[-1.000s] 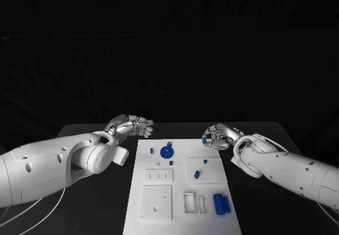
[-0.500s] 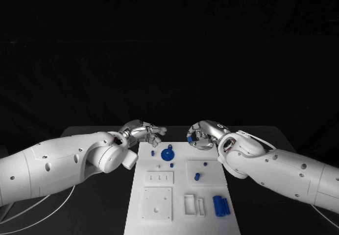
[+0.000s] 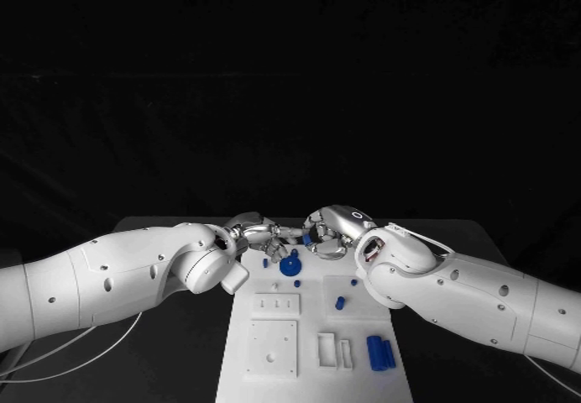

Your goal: Assemble the parts on the task board

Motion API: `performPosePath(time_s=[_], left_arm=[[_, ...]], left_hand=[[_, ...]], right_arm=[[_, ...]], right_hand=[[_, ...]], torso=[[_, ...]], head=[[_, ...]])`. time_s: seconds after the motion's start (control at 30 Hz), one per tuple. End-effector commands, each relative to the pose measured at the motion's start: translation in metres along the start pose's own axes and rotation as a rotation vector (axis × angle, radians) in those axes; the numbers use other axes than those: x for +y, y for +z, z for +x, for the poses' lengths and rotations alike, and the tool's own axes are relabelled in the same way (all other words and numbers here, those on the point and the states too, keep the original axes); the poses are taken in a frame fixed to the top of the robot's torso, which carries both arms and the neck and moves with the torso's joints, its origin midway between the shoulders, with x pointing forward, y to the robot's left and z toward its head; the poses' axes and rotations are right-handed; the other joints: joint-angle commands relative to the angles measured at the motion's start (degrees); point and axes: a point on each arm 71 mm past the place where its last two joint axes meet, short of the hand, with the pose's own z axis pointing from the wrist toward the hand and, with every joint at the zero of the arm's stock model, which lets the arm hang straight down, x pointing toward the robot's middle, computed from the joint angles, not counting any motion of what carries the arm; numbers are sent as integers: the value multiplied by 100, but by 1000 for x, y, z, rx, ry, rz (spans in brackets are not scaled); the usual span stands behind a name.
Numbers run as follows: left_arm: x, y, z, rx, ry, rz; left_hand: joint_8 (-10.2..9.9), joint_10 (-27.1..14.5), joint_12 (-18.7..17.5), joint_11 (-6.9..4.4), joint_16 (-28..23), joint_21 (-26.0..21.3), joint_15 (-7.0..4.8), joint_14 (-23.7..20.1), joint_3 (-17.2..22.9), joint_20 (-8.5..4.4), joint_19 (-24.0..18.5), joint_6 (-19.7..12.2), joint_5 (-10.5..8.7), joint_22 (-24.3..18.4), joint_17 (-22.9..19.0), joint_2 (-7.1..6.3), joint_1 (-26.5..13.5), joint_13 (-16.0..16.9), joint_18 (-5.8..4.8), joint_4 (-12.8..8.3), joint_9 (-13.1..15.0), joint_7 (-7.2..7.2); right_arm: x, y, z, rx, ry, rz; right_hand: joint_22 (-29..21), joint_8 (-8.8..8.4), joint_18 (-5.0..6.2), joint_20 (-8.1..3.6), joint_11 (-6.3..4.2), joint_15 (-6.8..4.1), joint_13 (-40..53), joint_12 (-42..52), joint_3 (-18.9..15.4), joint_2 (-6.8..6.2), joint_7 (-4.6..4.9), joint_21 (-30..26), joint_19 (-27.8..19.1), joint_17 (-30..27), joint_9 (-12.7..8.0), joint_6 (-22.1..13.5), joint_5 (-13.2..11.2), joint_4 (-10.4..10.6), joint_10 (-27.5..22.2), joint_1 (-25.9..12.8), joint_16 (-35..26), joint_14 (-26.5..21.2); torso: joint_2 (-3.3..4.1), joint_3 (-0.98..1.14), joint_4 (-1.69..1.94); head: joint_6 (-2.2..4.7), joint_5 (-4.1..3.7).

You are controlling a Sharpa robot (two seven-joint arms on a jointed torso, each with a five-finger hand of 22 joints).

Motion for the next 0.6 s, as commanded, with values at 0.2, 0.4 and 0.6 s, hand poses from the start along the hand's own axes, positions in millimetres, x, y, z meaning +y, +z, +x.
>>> performPosePath(time_s=[0.2,0.4,0.6], left_arm=[[1,1,7,54,39,-39],[2,1,6,45,40,-49],[4,1,6,41,38,-49]], left_hand=[[-9,-117,209,-23,106,101,-19,-34,-24,-37,-51,21,-36,129,17,-5,-3,227,-19,107,27,-19],[-4,-167,257,-27,124,123,-19,-50,-40,-38,-68,42,-37,124,11,12,-8,293,-18,152,41,-24],[-16,-192,282,-25,133,133,-18,-58,-48,-38,-79,29,-36,122,7,19,-6,328,-18,177,43,-20]], right_arm=[[11,0,2,4,-24,-25],[16,-2,3,12,-20,-40],[18,-2,5,24,-17,-45]], right_hand=[[55,13,471,2,4,-40,5,21,52,-49,96,37,40,3,66,541,25,1,37,16,-25,18],[54,12,471,3,4,-40,6,21,57,-52,96,36,41,3,66,542,26,1,38,15,-26,18],[53,11,471,3,4,-40,4,18,62,-55,96,35,42,2,66,542,26,2,36,13,-26,19]], torso=[[7,0,-1],[7,6,-4],[4,2,-6]], head=[[-26,31],[-40,40],[-37,-9]])
